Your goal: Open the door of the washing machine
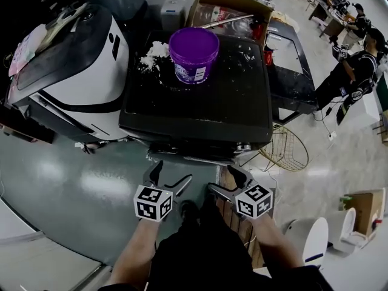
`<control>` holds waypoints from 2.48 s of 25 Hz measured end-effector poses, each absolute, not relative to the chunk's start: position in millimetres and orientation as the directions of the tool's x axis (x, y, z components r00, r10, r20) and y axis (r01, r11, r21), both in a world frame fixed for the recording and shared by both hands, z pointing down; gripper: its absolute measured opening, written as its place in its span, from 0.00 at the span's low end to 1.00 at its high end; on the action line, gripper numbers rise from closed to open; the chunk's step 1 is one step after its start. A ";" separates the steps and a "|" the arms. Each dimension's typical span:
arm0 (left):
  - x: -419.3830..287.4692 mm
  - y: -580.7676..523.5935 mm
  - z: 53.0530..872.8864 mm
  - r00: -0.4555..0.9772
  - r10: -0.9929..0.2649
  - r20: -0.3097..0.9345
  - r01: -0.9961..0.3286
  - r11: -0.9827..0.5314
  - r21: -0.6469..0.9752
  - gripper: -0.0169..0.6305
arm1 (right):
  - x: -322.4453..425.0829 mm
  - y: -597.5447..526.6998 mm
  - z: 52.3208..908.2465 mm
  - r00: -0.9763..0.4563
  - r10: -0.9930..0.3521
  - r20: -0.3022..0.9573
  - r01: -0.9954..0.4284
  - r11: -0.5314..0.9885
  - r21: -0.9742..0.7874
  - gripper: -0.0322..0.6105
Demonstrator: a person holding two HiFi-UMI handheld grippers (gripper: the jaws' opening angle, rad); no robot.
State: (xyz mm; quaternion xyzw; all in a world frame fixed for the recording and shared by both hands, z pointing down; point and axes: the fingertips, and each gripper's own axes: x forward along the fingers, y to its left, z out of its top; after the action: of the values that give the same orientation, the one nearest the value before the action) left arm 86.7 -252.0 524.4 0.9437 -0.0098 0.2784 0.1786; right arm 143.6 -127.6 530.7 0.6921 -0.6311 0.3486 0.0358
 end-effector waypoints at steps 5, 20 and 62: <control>103.1 -260.6 551.9 0.830 0.067 0.553 -0.140 -0.936 0.324 0.79 | 160.6 -127.9 566.4 -0.029 -0.832 0.555 -0.898 -0.223 -0.380 0.66; 132.8 -253.2 622.2 0.761 0.097 0.641 -0.165 -0.927 0.337 0.79 | 213.1 -114.0 670.4 -0.022 -0.724 0.689 -0.883 -0.309 -0.353 0.61; 101.1 -244.1 668.6 0.697 0.102 0.710 -0.246 -0.896 0.370 0.79 | 233.7 -103.9 759.4 0.146 -0.384 0.912 -0.985 0.029 0.170 0.24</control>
State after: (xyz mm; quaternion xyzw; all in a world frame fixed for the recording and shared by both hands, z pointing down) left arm 101.1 -244.1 668.6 0.8932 -0.0401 0.3875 0.2245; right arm 233.7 -103.9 759.4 0.6105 -0.5606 0.3358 0.4475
